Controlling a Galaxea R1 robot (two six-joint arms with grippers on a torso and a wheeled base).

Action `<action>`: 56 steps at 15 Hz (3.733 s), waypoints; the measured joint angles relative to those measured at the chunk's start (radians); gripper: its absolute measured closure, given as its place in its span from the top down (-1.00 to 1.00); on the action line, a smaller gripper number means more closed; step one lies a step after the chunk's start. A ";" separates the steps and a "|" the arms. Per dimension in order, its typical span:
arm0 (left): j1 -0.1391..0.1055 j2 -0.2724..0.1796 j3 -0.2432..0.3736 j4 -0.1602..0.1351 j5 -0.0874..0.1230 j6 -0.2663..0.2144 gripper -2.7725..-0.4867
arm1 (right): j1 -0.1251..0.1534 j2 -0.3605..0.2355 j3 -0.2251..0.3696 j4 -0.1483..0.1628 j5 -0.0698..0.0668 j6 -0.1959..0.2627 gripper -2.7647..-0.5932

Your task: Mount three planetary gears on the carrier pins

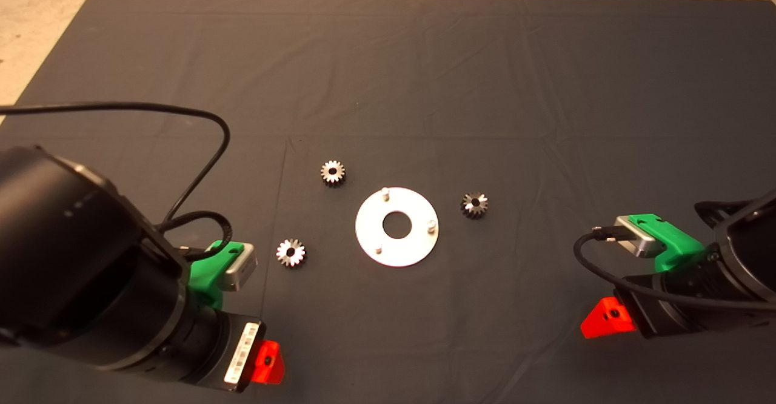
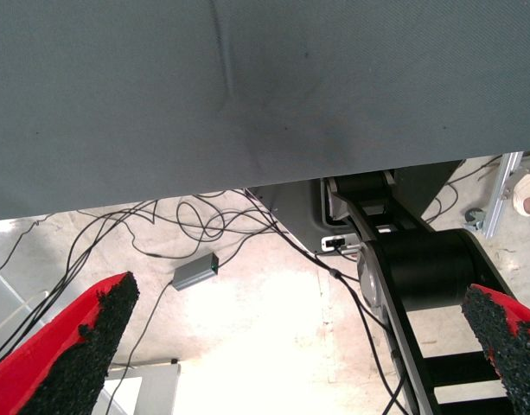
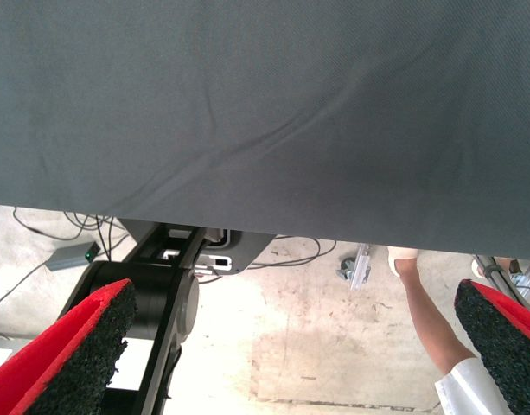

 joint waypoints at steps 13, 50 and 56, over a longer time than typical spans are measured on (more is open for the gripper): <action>0.006 0.003 -0.324 0.030 0.000 0.305 0.98 | 0.000 0.001 0.000 0.000 0.000 0.000 0.99; 0.116 0.396 -1.233 0.137 -0.145 0.856 0.98 | 0.000 0.000 0.000 0.000 0.000 0.000 0.99; 0.117 0.427 -1.290 0.136 -0.141 0.915 0.90 | 0.000 0.001 0.001 0.000 0.000 0.000 0.99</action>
